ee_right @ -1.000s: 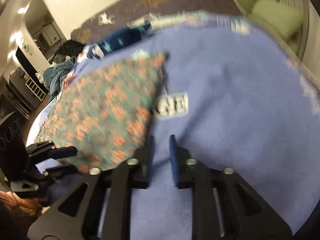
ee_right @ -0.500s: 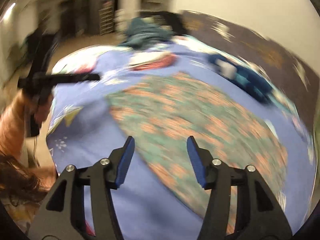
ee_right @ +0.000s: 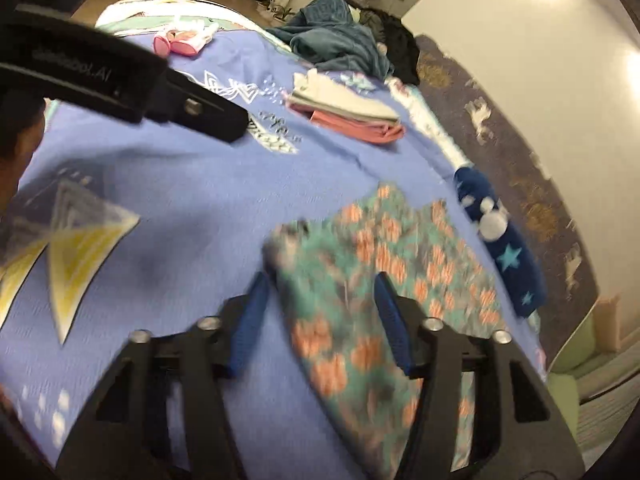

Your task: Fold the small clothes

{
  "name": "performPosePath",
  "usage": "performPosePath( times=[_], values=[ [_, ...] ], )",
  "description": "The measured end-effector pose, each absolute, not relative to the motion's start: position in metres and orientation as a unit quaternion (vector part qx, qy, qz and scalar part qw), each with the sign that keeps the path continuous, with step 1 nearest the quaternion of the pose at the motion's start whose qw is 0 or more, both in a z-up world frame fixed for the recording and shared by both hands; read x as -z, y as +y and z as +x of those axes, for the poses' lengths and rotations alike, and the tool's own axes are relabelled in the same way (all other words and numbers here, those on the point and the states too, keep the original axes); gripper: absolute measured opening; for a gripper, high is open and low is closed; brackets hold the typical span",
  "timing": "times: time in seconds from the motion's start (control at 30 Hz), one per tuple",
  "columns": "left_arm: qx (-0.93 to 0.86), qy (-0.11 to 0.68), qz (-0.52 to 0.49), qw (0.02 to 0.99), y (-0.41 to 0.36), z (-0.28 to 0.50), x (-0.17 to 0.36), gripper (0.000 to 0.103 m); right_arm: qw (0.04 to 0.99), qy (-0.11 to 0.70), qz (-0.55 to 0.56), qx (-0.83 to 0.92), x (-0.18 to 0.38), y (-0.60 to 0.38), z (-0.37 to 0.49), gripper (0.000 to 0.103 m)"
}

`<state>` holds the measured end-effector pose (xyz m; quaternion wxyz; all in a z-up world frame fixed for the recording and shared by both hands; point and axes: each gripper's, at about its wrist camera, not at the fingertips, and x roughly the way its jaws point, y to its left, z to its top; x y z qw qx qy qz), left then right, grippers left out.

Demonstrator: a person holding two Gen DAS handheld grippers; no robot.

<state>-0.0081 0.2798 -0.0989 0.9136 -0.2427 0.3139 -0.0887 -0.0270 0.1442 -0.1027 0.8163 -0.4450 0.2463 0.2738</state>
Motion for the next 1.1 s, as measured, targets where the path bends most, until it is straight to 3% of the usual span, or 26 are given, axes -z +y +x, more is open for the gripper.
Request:
performPosePath(
  times=[0.07,0.33,0.37,0.4,0.43,0.6,0.7,0.8,0.87,0.93,1.0,1.03,1.1],
  values=[
    [0.127,0.319,-0.261,0.902,0.284,0.014,0.101,0.075,0.831,0.261,-0.413,-0.268,0.101,0.148,-0.021,0.010],
    [0.274,0.410,-0.361,0.791,0.264,0.158,0.131,0.074,0.839,0.264,-0.381,-0.284,0.090,0.139,-0.018,0.009],
    [0.272,0.407,-0.359,0.794,0.260,0.167,0.130,0.068,0.840,0.261,-0.381,-0.283,0.089,0.139,-0.019,0.009],
    [0.263,0.403,-0.350,0.803,0.257,0.176,0.128,0.033,0.842,0.261,-0.376,-0.284,0.087,0.138,-0.018,0.009],
    [0.257,0.414,-0.349,0.801,0.254,0.188,0.128,0.005,0.843,0.264,-0.372,-0.286,0.086,0.138,-0.018,0.009],
    [0.250,0.351,-0.351,0.831,0.259,0.184,0.106,0.002,0.848,0.274,-0.340,-0.300,0.080,0.134,-0.013,0.009],
    [0.188,0.379,-0.327,0.845,0.268,0.189,0.123,0.000,0.837,0.295,-0.341,-0.311,0.092,0.135,-0.008,0.009],
    [0.182,0.389,-0.370,0.824,0.289,0.185,0.137,0.000,0.838,0.285,-0.345,-0.312,0.094,0.136,-0.016,0.010],
    [0.194,0.382,-0.377,0.821,0.293,0.174,0.130,0.011,0.839,0.282,-0.341,-0.317,0.092,0.134,-0.017,0.011],
    [0.218,0.375,-0.357,0.827,0.287,0.160,0.114,0.066,0.838,0.288,-0.333,-0.323,0.090,0.131,-0.017,0.013],
    [0.245,0.370,-0.341,0.829,0.279,0.152,0.105,0.075,0.838,0.290,-0.323,-0.331,0.085,0.128,-0.023,0.020],
    [0.266,0.378,-0.329,0.823,0.270,0.150,0.102,0.078,0.839,0.288,-0.320,-0.333,0.082,0.125,-0.026,0.030],
    [0.280,0.398,-0.312,0.816,0.260,0.148,0.105,0.079,0.842,0.276,-0.323,-0.331,0.077,0.120,-0.035,0.038]
  ],
)
